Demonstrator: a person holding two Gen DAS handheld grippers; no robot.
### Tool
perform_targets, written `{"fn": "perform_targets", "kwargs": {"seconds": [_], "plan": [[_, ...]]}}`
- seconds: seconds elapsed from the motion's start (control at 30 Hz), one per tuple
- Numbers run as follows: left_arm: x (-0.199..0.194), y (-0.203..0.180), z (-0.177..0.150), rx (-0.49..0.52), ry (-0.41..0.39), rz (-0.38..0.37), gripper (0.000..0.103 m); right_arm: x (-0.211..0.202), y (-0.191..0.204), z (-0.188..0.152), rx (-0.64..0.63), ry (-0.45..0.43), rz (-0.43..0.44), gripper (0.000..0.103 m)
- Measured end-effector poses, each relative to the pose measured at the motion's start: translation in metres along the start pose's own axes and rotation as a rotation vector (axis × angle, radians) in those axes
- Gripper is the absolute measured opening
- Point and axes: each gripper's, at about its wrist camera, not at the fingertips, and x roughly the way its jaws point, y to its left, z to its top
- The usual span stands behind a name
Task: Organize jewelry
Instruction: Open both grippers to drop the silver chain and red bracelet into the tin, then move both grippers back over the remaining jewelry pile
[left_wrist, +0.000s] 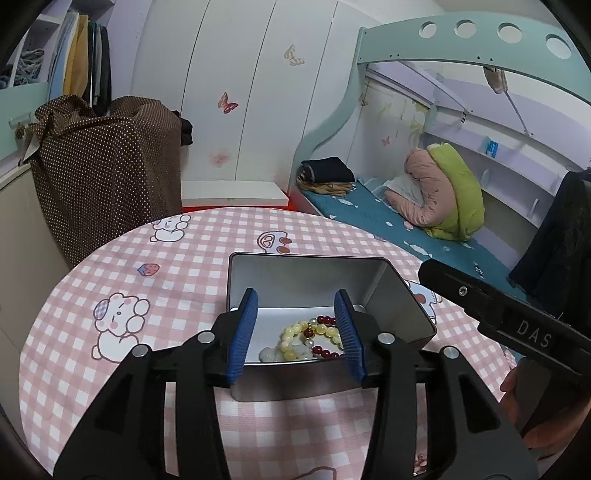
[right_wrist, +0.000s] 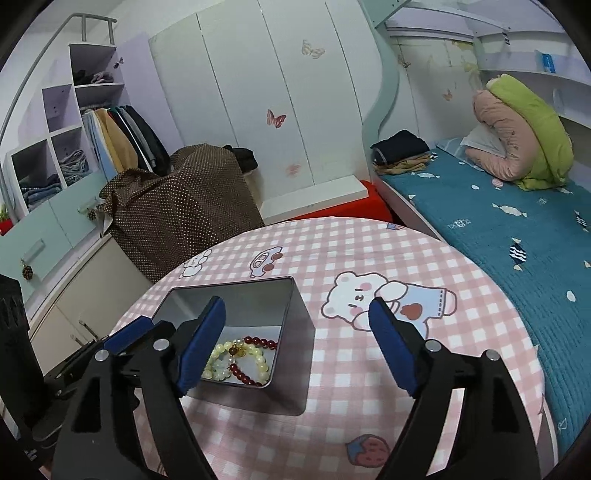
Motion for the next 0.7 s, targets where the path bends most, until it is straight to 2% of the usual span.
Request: {"fn": "perform_targets", "kwargs": {"seconds": [0.43,0.5,0.63,0.7], "plan": [[-0.024,-0.005,-0.005,0.001,-0.013,0.009,0.047,-0.023,0.000,-0.005,-0.005,0.000,-0.020,0.084],[-0.031,-0.006,-0.007,0.007,-0.018,0.013,0.052,-0.029,-0.001,-0.006,-0.004,-0.009,-0.023,0.084],[-0.044,-0.008,-0.010,0.001,-0.026,0.021,0.056,-0.045,-0.002,-0.009,0.003,-0.036,-0.037,0.089],[-0.052,-0.008,-0.012,0.000,-0.033,0.027,0.068,-0.053,-0.003,-0.009,0.005,-0.049,-0.045,0.093]]}}
